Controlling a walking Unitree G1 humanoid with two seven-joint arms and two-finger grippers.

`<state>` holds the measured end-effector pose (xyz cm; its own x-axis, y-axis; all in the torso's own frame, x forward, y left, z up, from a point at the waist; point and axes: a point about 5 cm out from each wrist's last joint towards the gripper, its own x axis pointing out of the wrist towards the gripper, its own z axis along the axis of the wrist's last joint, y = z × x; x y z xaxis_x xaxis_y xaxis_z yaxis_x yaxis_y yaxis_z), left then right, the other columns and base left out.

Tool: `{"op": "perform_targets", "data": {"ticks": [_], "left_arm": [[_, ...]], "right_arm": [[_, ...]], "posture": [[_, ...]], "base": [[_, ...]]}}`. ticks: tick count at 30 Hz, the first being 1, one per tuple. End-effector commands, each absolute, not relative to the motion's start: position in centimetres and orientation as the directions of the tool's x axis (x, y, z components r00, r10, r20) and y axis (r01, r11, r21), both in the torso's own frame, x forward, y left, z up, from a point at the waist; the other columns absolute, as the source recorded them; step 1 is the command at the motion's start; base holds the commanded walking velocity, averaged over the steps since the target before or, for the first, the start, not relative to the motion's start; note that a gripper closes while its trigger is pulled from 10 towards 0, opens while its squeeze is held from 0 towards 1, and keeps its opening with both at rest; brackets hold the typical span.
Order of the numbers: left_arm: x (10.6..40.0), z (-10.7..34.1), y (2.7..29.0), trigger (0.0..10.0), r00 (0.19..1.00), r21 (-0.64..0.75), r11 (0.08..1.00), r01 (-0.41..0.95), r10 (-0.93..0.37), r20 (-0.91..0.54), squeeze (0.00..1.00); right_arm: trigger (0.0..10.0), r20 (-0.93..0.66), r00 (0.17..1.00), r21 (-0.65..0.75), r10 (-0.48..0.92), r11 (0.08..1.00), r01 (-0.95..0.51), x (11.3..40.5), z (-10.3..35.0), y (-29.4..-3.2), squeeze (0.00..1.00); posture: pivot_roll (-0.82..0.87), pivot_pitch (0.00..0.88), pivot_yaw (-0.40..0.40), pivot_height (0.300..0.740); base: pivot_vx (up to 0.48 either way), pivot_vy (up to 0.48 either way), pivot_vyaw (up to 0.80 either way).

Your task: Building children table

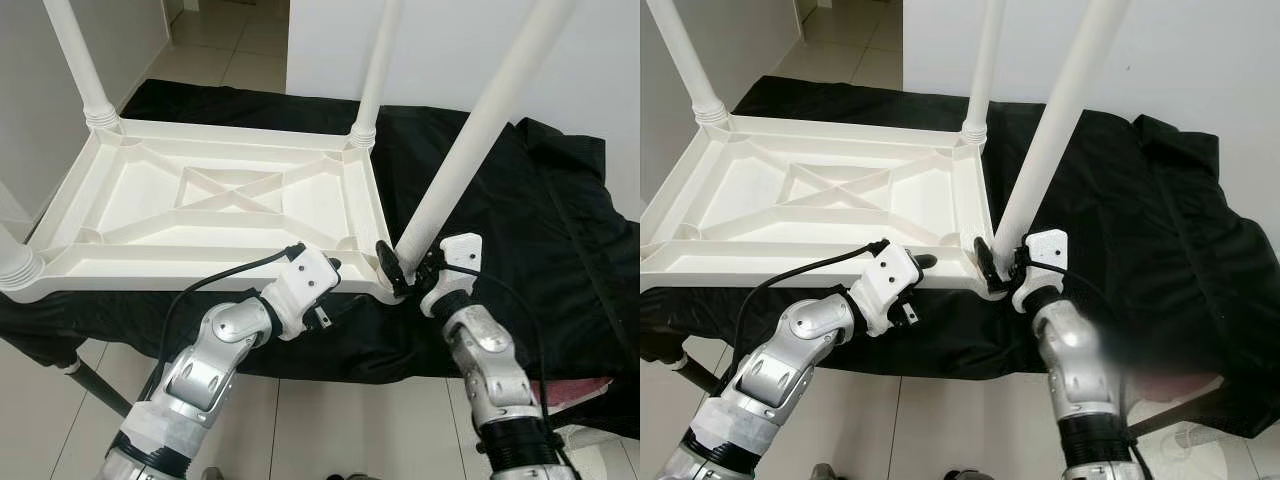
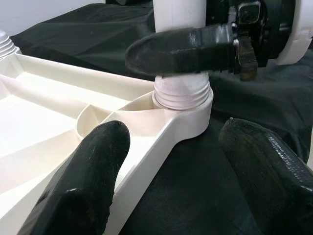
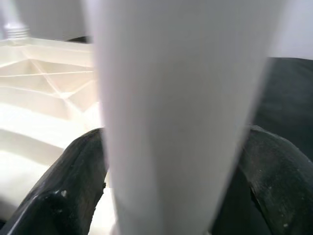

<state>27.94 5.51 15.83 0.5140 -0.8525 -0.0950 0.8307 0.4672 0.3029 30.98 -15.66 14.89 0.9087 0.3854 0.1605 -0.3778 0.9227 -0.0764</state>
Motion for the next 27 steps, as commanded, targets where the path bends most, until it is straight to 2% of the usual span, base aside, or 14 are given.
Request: {"op": "perform_targets", "data": {"ticks": [1,7,8,9,11,12,13,14,24,26,27], "left_arm": [[28.0,15.5,5.4,10.0,0.522,0.304,0.473,0.827,-0.846,-0.106,0.0],[28.0,15.7,5.2,10.0,0.519,0.306,0.469,0.828,-0.849,-0.104,0.0],[28.0,15.7,5.2,10.0,0.518,0.307,0.468,0.829,-0.849,-0.104,0.0],[28.0,15.7,5.3,10.0,0.518,0.308,0.467,0.829,-0.849,-0.104,0.0],[28.0,15.7,5.3,10.0,0.518,0.309,0.467,0.829,-0.849,-0.104,0.0],[28.0,15.7,5.3,10.0,0.518,0.309,0.468,0.828,-0.849,-0.103,0.0],[28.0,15.7,5.3,10.0,0.519,0.31,0.468,0.828,-0.849,-0.103,0.0],[28.0,15.7,5.3,10.0,0.52,0.309,0.47,0.827,-0.848,-0.103,0.0],[27.9,15.6,5.4,10.0,0.523,0.306,0.473,0.827,-0.846,-0.105,0.0],[27.8,15.6,5.4,10.0,0.52,0.304,0.471,0.828,-0.848,-0.106,0.0],[27.8,15.6,5.4,10.0,0.519,0.303,0.47,0.829,-0.848,-0.106,0.0]], "right_arm": [[10.0,0.132,0.89,-0.098,0.436,0.899,-0.426,31.2,14.5,-15.8,0.0],[10.0,0.098,0.849,-0.122,0.52,0.853,-0.508,31.9,14.5,-15.7,0.0],[6.2,0.085,0.842,-0.132,0.533,0.843,-0.521,32.1,14.3,-15.7,0.0],[4.0,0.07,0.836,-0.137,0.544,0.836,-0.532,32.5,14.1,-15.7,0.0],[4.0,0.068,0.837,-0.134,0.542,0.837,-0.531,32.6,14.1,-15.7,0.0],[1.6,0.067,0.837,-0.133,0.544,0.836,-0.533,32.7,14.1,-15.7,0.0],[1.6,0.066,0.835,-0.133,0.546,0.835,-0.534,32.7,14.0,-15.8,0.0],[0.0,0.061,0.836,-0.13,0.546,0.834,-0.536,32.7,13.9,-15.8,0.0],[0.0,0.03,0.843,-0.099,0.536,0.841,-0.531,32.7,12.7,-16.5,0.0],[10.0,0.03,0.853,-0.091,0.52,0.852,-0.516,32.7,12.6,-16.5,0.0],[10.0,0.03,0.856,-0.088,0.515,0.855,-0.511,32.7,12.5,-16.5,0.0]], "posture": [[0.0,0.07,-0.087,0.74],[0.01,0.066,-0.087,0.74],[0.01,0.064,-0.089,0.74],[0.01,0.062,-0.09,0.74],[0.01,0.062,-0.09,0.74],[0.02,0.062,-0.093,0.74],[0.02,0.062,-0.093,0.74],[0.02,0.062,-0.096,0.74],[0.02,0.069,-0.092,0.74],[0.02,0.07,-0.089,0.74],[0.02,0.07,-0.089,0.74]], "base": [[0.0,0.0,0.0],[0.0,0.0,0.0],[0.0,0.0,0.0],[0.0,0.0,0.0],[0.0,0.0,0.0],[0.0,0.0,0.0],[0.0,0.0,0.0],[0.0,0.0,0.0],[0.0,0.0,0.0],[0.0,0.0,0.0],[0.0,0.0,0.0]]}}
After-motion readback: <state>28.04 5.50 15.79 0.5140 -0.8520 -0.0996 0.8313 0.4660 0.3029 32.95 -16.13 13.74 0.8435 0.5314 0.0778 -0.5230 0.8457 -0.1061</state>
